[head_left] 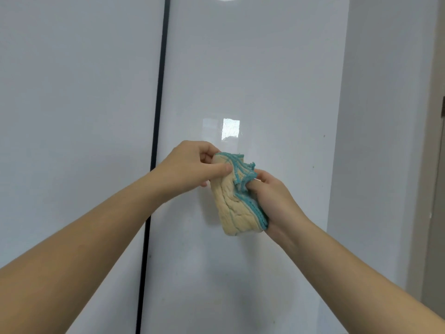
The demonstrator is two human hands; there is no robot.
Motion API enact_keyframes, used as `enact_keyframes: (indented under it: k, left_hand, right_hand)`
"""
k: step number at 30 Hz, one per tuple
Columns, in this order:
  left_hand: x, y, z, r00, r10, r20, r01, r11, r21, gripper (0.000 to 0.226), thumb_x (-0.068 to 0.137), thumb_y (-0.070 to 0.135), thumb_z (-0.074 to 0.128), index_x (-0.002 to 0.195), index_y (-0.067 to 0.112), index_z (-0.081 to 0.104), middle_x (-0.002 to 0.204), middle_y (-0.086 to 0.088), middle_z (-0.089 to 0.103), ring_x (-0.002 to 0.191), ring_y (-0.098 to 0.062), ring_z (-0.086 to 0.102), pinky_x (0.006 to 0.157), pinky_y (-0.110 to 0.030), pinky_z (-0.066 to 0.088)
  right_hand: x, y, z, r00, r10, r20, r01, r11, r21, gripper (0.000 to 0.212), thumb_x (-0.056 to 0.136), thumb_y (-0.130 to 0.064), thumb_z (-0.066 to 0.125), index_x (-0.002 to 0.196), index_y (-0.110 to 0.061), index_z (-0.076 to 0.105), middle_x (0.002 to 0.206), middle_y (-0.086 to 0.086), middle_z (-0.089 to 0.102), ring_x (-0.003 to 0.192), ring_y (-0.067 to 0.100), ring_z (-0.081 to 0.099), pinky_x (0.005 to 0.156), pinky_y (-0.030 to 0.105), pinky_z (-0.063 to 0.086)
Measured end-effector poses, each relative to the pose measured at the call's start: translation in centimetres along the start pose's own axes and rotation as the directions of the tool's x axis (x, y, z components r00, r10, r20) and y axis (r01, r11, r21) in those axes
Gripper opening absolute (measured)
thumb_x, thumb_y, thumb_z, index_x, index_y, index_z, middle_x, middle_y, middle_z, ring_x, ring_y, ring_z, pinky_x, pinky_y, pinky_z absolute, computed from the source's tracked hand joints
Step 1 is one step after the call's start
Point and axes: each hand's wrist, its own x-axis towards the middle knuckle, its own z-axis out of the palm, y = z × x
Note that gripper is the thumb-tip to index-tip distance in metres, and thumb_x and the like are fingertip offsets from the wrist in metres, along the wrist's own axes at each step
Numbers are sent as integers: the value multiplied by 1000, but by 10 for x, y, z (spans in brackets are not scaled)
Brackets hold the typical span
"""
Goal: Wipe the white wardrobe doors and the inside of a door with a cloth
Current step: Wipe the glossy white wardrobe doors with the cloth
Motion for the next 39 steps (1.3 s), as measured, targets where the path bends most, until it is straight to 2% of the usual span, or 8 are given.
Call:
enact_keyframes:
  k: [5,9,12,15,22,29,35,39]
  left_hand:
    - [13,6,12,993,-70,-99,57,990,-132,14,80,14,75,88,8,65,84,-11,73,70,-15,71,60,-27,57]
    - [24,12,19,987,-76,-140,48,981,-190,14,83,17,73,92,9,65,89,-12,72,70,-16,72,62,-29,59]
    - [32,6,18,934,167,-317,-99,971,219,14,88,30,66,96,18,65,93,8,68,81,-7,66,68,-25,53]
    - [41,-11,13,755,571,-323,-207,675,709,22,88,24,64,108,16,63,113,3,60,105,-18,56,80,-31,43]
    - [64,-47,-5,772,589,-240,-50,433,900,49,95,26,36,142,13,42,155,-11,32,146,-26,27,115,-58,15]
    - [69,-55,-5,767,600,-228,-17,374,927,53,99,29,26,150,17,33,159,-9,26,148,-24,22,117,-54,10]
    - [70,-56,-6,757,612,-231,-3,357,934,53,99,29,25,150,17,31,160,-9,24,148,-24,21,117,-53,10]
    - [70,-59,-6,737,633,-236,-3,352,936,52,99,28,25,150,17,33,159,-9,26,148,-24,23,117,-54,11]
  right_hand:
    - [-13,0,-6,955,-292,42,285,877,-387,46,90,-34,61,132,-40,43,109,-17,64,94,-2,64,76,20,52]
    - [2,1,-17,801,-596,54,519,647,-558,45,93,-15,58,133,-32,50,117,-17,62,105,-6,56,83,5,42]
    - [33,-12,-30,685,-728,38,543,475,-693,45,95,-10,51,137,-27,50,113,-8,58,106,7,52,86,11,40]
    - [67,-16,-40,495,-865,84,497,203,-844,51,91,-1,53,138,-21,52,122,2,52,110,21,46,88,33,47]
    - [109,-2,-55,269,-923,277,354,-172,-919,46,84,-2,57,130,-10,60,128,13,57,104,29,48,72,40,44]
    - [120,-23,-78,308,-850,426,427,-277,-861,42,87,-4,62,128,-13,61,121,12,58,102,33,52,78,45,48]
    - [148,-61,-129,263,-961,91,365,11,-931,40,96,-10,54,135,-17,57,119,10,56,105,32,49,88,40,47]
    - [128,-23,-146,301,-898,320,376,-196,-906,34,97,-18,57,131,-20,60,116,2,55,106,21,46,91,28,40]
